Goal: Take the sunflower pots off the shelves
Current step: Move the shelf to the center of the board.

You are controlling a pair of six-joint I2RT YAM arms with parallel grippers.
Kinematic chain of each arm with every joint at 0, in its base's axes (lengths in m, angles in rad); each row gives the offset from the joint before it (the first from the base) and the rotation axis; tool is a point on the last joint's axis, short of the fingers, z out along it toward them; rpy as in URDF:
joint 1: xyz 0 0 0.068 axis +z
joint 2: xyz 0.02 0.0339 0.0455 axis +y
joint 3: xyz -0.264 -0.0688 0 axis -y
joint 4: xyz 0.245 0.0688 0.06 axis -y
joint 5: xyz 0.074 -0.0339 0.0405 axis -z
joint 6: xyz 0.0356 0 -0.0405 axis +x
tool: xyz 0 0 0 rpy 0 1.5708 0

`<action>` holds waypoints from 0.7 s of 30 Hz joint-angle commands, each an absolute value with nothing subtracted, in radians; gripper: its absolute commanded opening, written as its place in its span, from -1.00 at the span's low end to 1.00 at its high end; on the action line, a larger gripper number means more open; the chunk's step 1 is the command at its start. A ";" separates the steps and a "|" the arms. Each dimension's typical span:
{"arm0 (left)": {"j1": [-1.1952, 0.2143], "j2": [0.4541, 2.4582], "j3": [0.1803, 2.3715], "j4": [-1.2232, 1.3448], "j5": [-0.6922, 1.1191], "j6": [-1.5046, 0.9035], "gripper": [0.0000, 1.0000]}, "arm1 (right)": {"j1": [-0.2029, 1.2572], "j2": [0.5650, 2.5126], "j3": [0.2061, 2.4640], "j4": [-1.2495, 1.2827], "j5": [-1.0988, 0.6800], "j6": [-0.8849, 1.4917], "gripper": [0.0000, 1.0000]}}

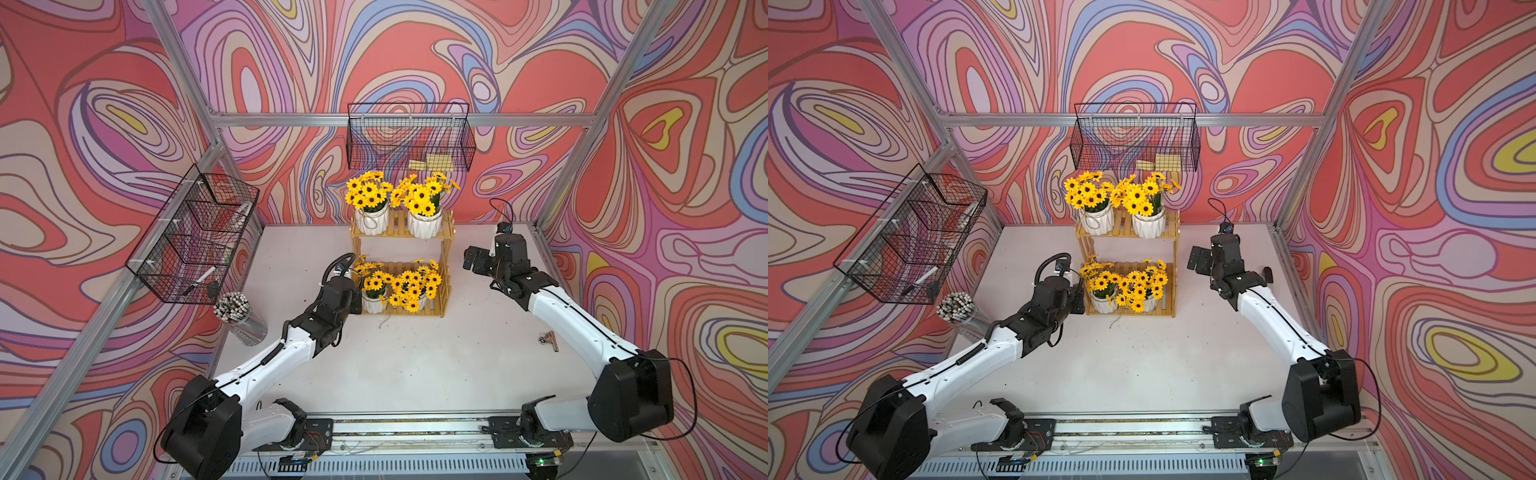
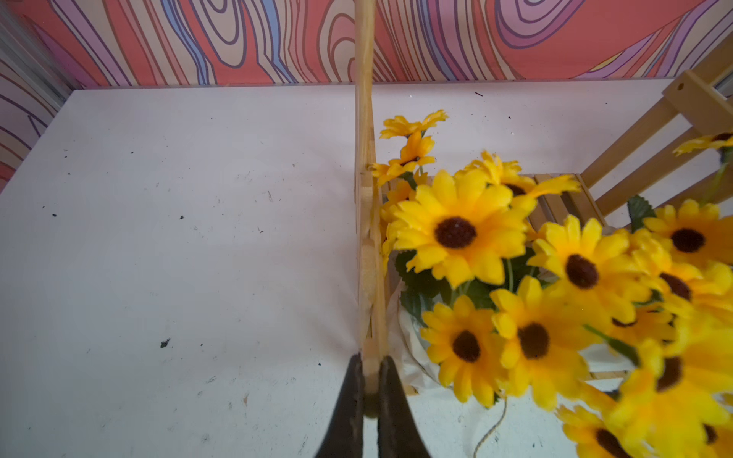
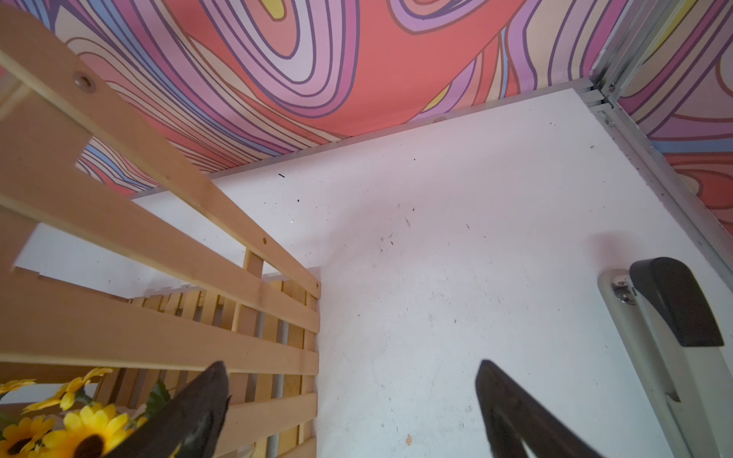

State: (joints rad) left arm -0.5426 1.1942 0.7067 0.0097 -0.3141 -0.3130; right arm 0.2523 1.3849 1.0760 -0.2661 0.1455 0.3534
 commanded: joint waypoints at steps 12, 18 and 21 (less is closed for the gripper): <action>-0.740 1.171 0.692 0.130 -0.594 -0.435 -1.00 | 0.260 1.397 1.073 -0.259 0.124 0.356 0.96; -0.754 1.160 0.685 0.091 -0.615 -0.455 -1.00 | 0.260 1.396 1.069 -0.259 0.118 0.355 0.96; -0.758 1.144 0.674 0.076 -0.635 -0.465 -1.00 | 0.261 1.397 1.071 -0.262 0.115 0.355 0.97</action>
